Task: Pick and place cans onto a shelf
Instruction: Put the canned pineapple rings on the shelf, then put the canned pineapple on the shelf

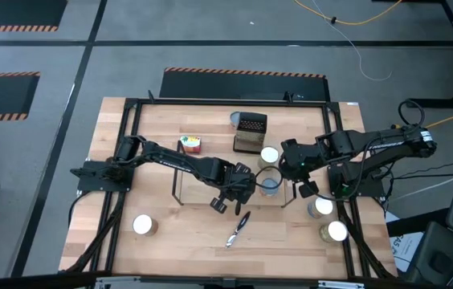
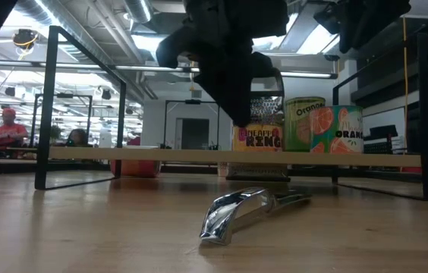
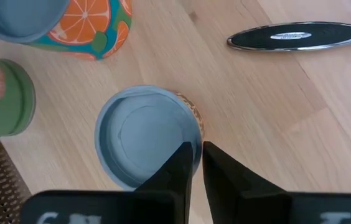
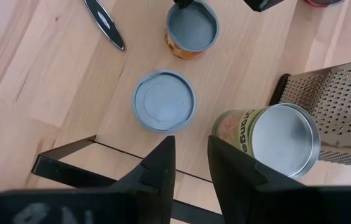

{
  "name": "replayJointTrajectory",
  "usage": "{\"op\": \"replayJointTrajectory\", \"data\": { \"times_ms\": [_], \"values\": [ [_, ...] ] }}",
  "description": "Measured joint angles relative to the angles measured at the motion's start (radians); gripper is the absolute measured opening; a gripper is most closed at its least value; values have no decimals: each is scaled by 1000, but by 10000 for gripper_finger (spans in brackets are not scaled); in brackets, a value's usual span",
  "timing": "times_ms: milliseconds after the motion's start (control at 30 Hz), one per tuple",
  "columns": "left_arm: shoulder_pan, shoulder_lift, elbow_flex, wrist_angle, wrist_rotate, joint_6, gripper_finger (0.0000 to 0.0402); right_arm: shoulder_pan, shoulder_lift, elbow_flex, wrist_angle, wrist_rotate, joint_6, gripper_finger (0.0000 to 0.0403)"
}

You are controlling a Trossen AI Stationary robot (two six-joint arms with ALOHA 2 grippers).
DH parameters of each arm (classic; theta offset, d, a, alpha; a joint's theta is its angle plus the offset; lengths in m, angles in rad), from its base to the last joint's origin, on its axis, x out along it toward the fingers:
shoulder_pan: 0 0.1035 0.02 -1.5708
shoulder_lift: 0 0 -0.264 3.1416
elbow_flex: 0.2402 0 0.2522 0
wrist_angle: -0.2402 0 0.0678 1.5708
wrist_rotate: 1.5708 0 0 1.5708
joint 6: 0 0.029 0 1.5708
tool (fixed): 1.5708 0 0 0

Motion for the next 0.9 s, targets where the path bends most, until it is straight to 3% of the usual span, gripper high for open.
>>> {"op": "replayJointTrajectory", "data": {
  "times_ms": [500, 633, 900],
  "values": [
    [-14, -30, 20, 1, -15, -40, 30, 0, 0, 0, 9, 0, 2, 99],
    [-34, -44, 85, -80, -35, -121, 25, 0, 0, 0, 20, 0, 0, 99],
    [-112, -53, 263, -411, -28, -376, 16, 0, 0, 0, 24, 0, -2, 99]
  ]
}}
